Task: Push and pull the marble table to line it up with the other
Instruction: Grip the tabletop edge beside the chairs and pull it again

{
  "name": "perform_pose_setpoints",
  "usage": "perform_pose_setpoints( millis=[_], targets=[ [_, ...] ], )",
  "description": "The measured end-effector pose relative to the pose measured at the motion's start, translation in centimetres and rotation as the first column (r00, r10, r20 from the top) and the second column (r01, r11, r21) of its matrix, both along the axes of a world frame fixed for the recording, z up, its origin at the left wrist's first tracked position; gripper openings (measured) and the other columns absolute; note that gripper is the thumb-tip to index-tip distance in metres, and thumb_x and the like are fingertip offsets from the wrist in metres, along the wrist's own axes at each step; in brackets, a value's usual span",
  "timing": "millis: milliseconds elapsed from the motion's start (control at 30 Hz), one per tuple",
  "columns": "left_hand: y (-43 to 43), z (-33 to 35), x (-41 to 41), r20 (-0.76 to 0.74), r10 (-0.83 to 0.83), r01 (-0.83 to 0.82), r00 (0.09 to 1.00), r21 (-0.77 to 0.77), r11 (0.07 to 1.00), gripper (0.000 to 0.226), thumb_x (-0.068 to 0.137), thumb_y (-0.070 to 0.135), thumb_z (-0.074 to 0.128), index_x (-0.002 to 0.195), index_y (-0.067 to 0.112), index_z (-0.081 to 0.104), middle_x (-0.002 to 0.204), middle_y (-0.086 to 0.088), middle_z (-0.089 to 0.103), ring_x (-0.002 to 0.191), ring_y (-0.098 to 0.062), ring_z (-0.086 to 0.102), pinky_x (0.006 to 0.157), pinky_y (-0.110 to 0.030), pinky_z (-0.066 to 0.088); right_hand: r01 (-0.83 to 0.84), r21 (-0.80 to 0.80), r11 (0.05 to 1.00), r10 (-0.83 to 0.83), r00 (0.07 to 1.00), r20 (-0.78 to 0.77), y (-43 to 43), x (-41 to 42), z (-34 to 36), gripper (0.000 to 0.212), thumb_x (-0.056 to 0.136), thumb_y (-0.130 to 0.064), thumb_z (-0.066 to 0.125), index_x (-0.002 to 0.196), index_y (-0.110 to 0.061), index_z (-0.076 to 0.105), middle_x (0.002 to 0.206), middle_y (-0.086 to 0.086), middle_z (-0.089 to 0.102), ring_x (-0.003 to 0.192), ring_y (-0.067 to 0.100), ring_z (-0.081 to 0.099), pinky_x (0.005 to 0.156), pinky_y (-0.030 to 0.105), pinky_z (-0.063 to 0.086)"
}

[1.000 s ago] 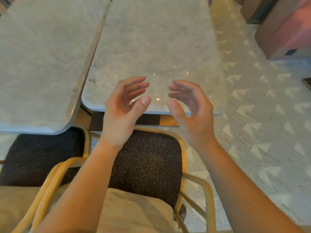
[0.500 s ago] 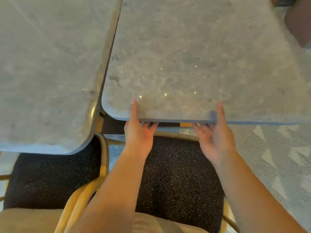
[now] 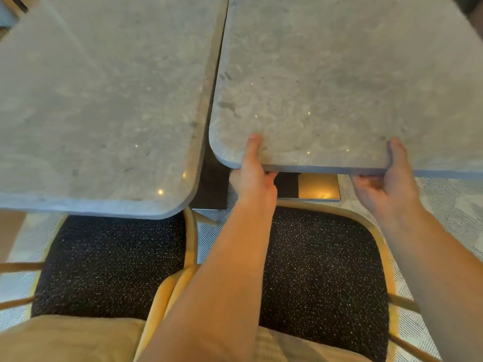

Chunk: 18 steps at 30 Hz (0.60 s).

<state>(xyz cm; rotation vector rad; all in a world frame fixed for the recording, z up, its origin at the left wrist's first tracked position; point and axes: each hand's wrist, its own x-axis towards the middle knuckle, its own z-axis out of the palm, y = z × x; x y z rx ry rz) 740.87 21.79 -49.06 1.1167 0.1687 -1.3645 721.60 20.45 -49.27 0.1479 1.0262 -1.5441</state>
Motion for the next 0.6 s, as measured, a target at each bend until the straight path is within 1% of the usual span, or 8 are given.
perform_pose_setpoints(
  millis=[100, 200, 267, 333, 400, 467, 500, 600],
  targets=[
    [0.3, 0.1, 0.1, -0.012, -0.006, 0.006, 1.0, -0.005, 1.0, 0.029, 0.095, 0.015, 0.085, 0.103, 0.022, 0.058, 0.123, -0.008, 0.075, 0.108, -0.026, 0.073, 0.103, -0.05, 0.063, 0.03, -0.015, 0.999, -0.031, 1.0, -0.008, 0.4, -0.1, -0.2, 0.05, 0.087, -0.021, 0.089, 0.128, -0.01, 0.063, 0.108, 0.019, 0.083, 0.094, 0.036, 0.084, 0.083, 0.054, 0.069],
    [0.9, 0.0, 0.5, -0.01, -0.008, 0.008, 1.0, -0.002, 1.0, 0.031, 0.094, 0.015, 0.085, 0.1, 0.022, 0.056, 0.111, -0.005, 0.073, 0.098, -0.022, 0.073, 0.101, -0.049, 0.064, 0.032, -0.025, 0.999, -0.032, 0.999, -0.015, 1.0, 0.0, -0.4, 0.052, 0.085, -0.02, 0.091, 0.127, -0.008, 0.062, 0.096, 0.021, 0.083, 0.086, 0.039, 0.083, 0.075, 0.054, 0.069],
    [1.7, -0.2, 0.7, -0.02, -0.018, 0.017, 1.0, -0.013, 1.0, 0.03, 0.094, 0.015, 0.086, 0.101, 0.021, 0.057, 0.109, -0.005, 0.074, 0.094, -0.021, 0.073, 0.102, -0.05, 0.064, 0.03, -0.037, 0.999, -0.031, 0.999, -0.03, 1.8, 0.1, -0.6, 0.052, 0.085, -0.02, 0.091, 0.127, -0.008, 0.061, 0.093, 0.021, 0.083, 0.085, 0.039, 0.083, 0.077, 0.056, 0.069],
    [2.3, -0.3, 0.9, -0.026, -0.022, 0.021, 0.999, -0.024, 0.999, 0.029, 0.095, 0.014, 0.085, 0.103, 0.021, 0.058, 0.11, -0.005, 0.075, 0.096, -0.022, 0.074, 0.105, -0.052, 0.063, 0.025, -0.039, 0.999, -0.027, 0.999, -0.042, 2.6, 0.1, -0.8, 0.053, 0.085, -0.021, 0.09, 0.127, -0.01, 0.06, 0.093, 0.021, 0.082, 0.085, 0.037, 0.083, 0.079, 0.057, 0.068],
    [3.3, -0.2, 1.1, -0.026, -0.018, 0.017, 1.0, -0.028, 0.999, 0.032, 0.094, 0.014, 0.085, 0.115, 0.019, 0.061, 0.118, -0.007, 0.076, 0.106, -0.025, 0.076, 0.106, -0.053, 0.062, 0.022, -0.027, 0.999, -0.023, 0.999, -0.047, 3.5, 0.2, -0.8, 0.053, 0.085, -0.022, 0.09, 0.128, -0.01, 0.06, 0.096, 0.019, 0.083, 0.09, 0.036, 0.084, 0.079, 0.056, 0.069],
    [4.2, -0.2, 1.1, -0.026, -0.001, 0.001, 1.0, -0.029, 1.0, 0.047, 0.094, 0.013, 0.085, 0.134, 0.014, 0.059, 0.131, -0.011, 0.075, 0.121, -0.03, 0.075, 0.107, -0.053, 0.062, 0.007, -0.017, 1.0, -0.007, 0.999, -0.046, 4.4, 0.3, -0.7, 0.052, 0.087, -0.023, 0.088, 0.13, -0.011, 0.062, 0.102, 0.017, 0.084, 0.093, 0.035, 0.084, 0.076, 0.053, 0.069],
    [4.6, -0.2, 1.0, -0.026, 0.001, -0.002, 1.0, -0.025, 1.0, 0.052, 0.095, 0.013, 0.085, 0.138, 0.014, 0.057, 0.134, -0.012, 0.074, 0.125, -0.032, 0.074, 0.107, -0.054, 0.062, 0.004, -0.015, 1.0, -0.005, 0.999, -0.046, 4.8, 0.2, -0.7, 0.051, 0.088, -0.024, 0.088, 0.131, -0.012, 0.062, 0.105, 0.017, 0.084, 0.093, 0.034, 0.084, 0.075, 0.052, 0.068],
    [5.9, 0.1, 1.0, -0.043, 0.005, -0.006, 0.999, -0.013, 1.0, 0.055, 0.094, 0.013, 0.084, 0.142, 0.014, 0.057, 0.137, -0.013, 0.074, 0.129, -0.033, 0.072, 0.109, -0.055, 0.06, -0.001, 0.008, 1.0, 0.002, 0.999, -0.039, 6.0, 0.1, -0.5, 0.054, 0.089, -0.025, 0.088, 0.134, -0.012, 0.062, 0.118, 0.016, 0.082, 0.103, 0.034, 0.083, 0.075, 0.05, 0.068]
  ],
)
